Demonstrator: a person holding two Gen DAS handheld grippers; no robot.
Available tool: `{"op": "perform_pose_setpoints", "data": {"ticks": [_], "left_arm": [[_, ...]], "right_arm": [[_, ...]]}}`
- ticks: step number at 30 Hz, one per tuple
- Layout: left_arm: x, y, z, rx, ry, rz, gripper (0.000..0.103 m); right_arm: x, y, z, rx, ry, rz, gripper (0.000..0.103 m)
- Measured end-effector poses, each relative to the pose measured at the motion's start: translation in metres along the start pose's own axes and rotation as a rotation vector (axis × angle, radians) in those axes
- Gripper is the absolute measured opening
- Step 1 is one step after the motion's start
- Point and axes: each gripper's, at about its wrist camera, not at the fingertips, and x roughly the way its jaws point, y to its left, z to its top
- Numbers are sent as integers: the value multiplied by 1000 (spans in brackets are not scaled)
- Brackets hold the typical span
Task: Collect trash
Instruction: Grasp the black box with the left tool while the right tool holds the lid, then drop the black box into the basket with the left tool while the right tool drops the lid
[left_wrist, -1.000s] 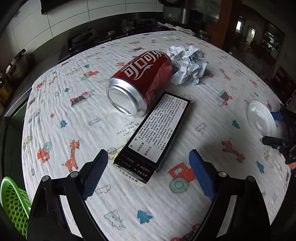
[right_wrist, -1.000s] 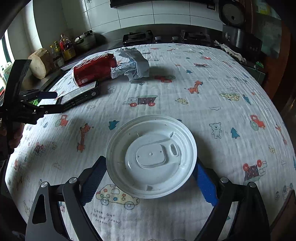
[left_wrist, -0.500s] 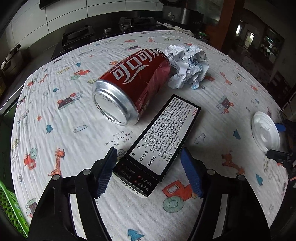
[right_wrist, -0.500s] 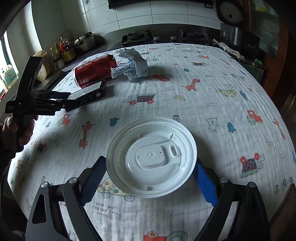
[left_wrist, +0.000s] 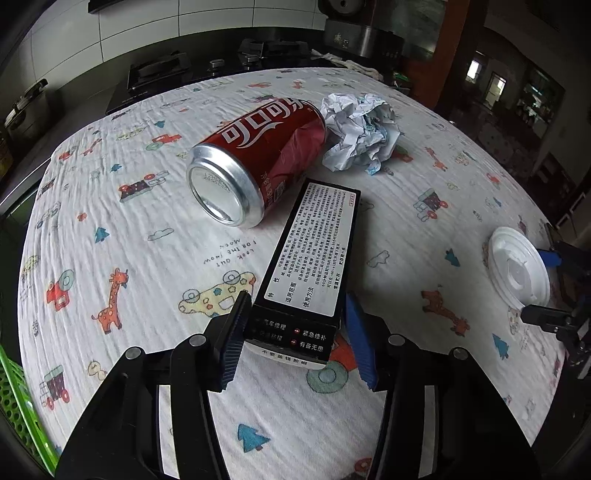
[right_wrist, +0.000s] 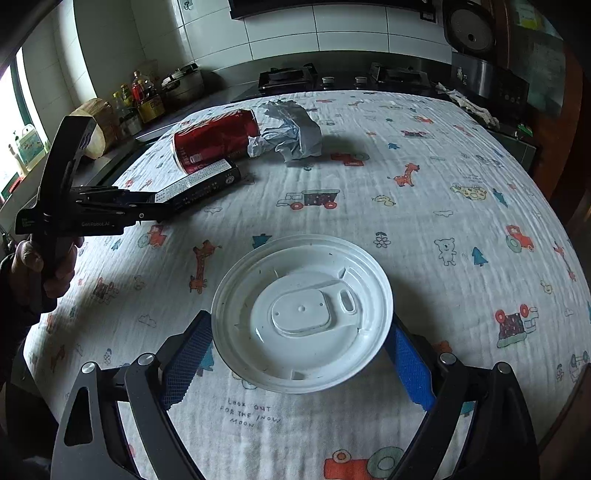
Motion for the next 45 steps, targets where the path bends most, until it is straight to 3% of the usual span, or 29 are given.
{"op": "perform_pose_setpoints", "data": {"ticks": [10,22,29,35,45], "left_arm": [[-59,19,-36,-49,-61,39,48],[-159,102,-103,-254,-208,155,45],[-211,158,-136,-366,-264,267,45],[-232,194,-166,-444,-229,357,45],[-228,242,-216,-595,-137,417,49]], "right_arm": [[-1,43,10,-63,-12,60,88],[10,143,39,-231,-21,170,87],[25,210,59,-322,-19,250,87],[41,273,81,-397,-23,322,87],[84,366,114,-453,-3,415,87]]}}
